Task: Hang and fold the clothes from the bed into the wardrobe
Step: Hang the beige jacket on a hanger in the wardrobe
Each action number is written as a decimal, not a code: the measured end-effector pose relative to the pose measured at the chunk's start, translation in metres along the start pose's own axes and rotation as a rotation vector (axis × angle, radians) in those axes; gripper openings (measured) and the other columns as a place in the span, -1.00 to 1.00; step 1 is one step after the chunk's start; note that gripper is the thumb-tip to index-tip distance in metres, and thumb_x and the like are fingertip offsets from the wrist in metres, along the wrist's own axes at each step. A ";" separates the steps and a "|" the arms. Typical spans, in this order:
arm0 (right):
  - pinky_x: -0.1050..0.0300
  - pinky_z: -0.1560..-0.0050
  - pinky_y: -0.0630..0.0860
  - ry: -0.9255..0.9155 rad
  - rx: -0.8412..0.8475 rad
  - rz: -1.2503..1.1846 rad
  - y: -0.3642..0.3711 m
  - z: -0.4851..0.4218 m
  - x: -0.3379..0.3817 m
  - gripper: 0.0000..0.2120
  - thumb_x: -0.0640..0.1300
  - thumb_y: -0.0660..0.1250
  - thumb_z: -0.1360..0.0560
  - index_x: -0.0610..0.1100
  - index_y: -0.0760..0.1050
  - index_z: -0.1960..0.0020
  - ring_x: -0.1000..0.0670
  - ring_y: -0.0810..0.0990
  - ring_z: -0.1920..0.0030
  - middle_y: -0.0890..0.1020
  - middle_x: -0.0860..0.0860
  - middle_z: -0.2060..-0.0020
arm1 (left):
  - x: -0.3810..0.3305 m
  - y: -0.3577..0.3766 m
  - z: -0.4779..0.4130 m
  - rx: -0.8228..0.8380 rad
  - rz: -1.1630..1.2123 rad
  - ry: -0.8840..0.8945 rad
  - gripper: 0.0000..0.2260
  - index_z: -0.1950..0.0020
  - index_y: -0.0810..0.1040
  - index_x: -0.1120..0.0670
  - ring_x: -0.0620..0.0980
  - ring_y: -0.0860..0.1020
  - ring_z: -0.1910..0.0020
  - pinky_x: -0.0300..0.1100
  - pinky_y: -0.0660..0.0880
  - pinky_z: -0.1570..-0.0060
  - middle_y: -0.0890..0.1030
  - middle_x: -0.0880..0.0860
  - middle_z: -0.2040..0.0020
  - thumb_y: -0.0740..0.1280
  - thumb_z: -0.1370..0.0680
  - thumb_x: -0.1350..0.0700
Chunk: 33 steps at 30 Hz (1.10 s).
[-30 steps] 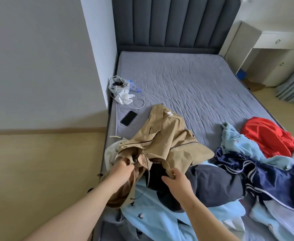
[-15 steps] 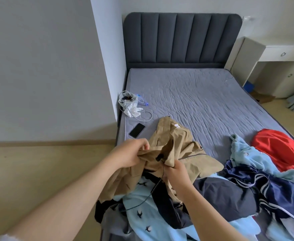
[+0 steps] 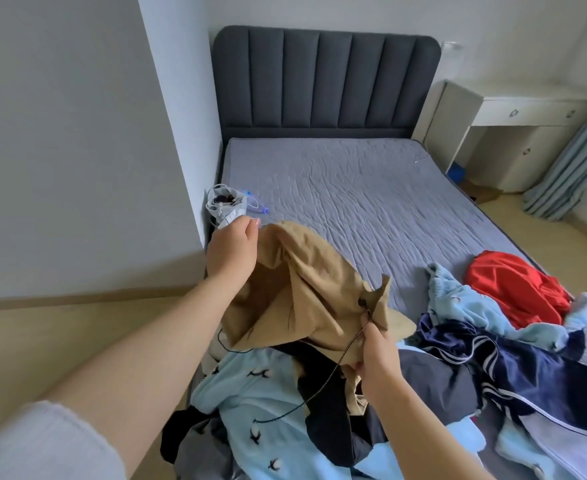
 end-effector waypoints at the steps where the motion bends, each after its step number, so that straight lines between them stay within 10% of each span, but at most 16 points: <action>1: 0.16 0.44 0.44 0.036 -0.029 -0.040 -0.007 -0.002 -0.006 -0.90 -0.06 0.20 -0.57 -0.08 0.42 0.04 -0.07 0.45 0.35 0.48 -0.09 0.25 | -0.007 0.013 -0.005 0.059 0.162 -0.012 -0.78 0.13 0.51 0.07 0.10 0.53 0.21 -0.16 0.36 0.23 0.56 0.08 0.24 0.13 -0.61 0.06; 6: 0.13 0.46 0.46 0.178 -0.156 -0.209 -0.040 -0.013 -0.030 -0.76 0.01 0.25 -0.56 -0.10 0.41 -0.14 -0.07 0.49 0.32 0.56 -0.14 0.08 | -0.034 0.114 0.030 0.669 0.136 0.161 -0.60 -0.37 0.35 -0.02 -0.01 0.32 -0.34 -0.26 0.22 -0.22 0.34 0.04 -0.38 0.25 -0.55 0.19; 13: 0.13 0.40 0.48 0.203 -0.189 -0.217 -0.063 -0.030 -0.040 -0.79 -0.07 0.29 -0.53 -0.12 0.42 -0.12 -0.06 0.56 0.20 0.56 -0.12 -0.01 | 0.055 0.186 0.132 1.118 -0.299 0.214 -0.11 -0.47 0.03 -0.20 0.03 -0.08 -0.48 0.05 0.15 -0.40 -0.17 -0.15 -0.48 0.49 -0.28 0.00; 18: 0.20 0.15 0.42 0.052 -0.014 0.026 -0.050 -0.034 -0.042 -0.58 -0.14 0.34 -0.49 -0.07 0.32 -0.31 0.00 0.52 -0.06 0.52 -0.06 -0.18 | 0.082 0.176 0.113 0.735 -0.482 0.150 -0.47 -0.41 0.21 -0.14 0.10 0.35 -0.26 -0.03 0.41 -0.14 0.20 -0.01 -0.40 0.26 -0.49 0.16; 22: 0.14 -0.01 0.34 -0.409 -0.301 0.752 -0.054 -0.018 -0.011 -0.53 -0.25 0.36 -0.36 -0.10 0.38 -0.25 -0.02 0.40 -0.11 0.42 -0.04 -0.17 | 0.075 0.177 0.100 0.635 -0.336 0.112 -0.70 -0.19 0.52 -0.01 0.07 0.46 -0.13 -0.16 0.40 0.00 0.47 -0.02 -0.12 0.15 -0.55 0.23; 26: 0.07 -0.26 0.13 -0.733 0.039 1.257 0.010 -0.008 -0.015 -0.58 -0.07 0.35 -0.37 0.04 0.47 -0.23 -0.07 0.28 -0.30 0.42 0.08 -0.23 | 0.033 0.172 0.089 0.586 -0.235 0.379 -0.66 -0.08 0.64 -0.02 0.04 0.51 -0.07 -0.29 0.27 0.07 0.60 -0.05 -0.11 0.22 -0.47 0.31; 33: 0.11 0.07 0.11 -0.688 0.062 1.481 0.016 -0.024 -0.009 -0.88 -0.16 0.17 -0.50 0.03 0.41 0.03 -0.03 0.43 -0.04 0.51 0.10 0.09 | 0.011 0.149 0.096 0.403 -0.356 0.600 -0.77 0.28 0.55 0.16 0.07 0.48 0.57 -0.24 0.36 0.69 0.53 0.05 0.43 0.54 -0.16 0.29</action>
Point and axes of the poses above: each hand's wrist, its own z-axis away from the middle knuckle, its own y-axis out of the palm, x = y × z, the point moved 9 cm from there along -z, towards the middle knuckle
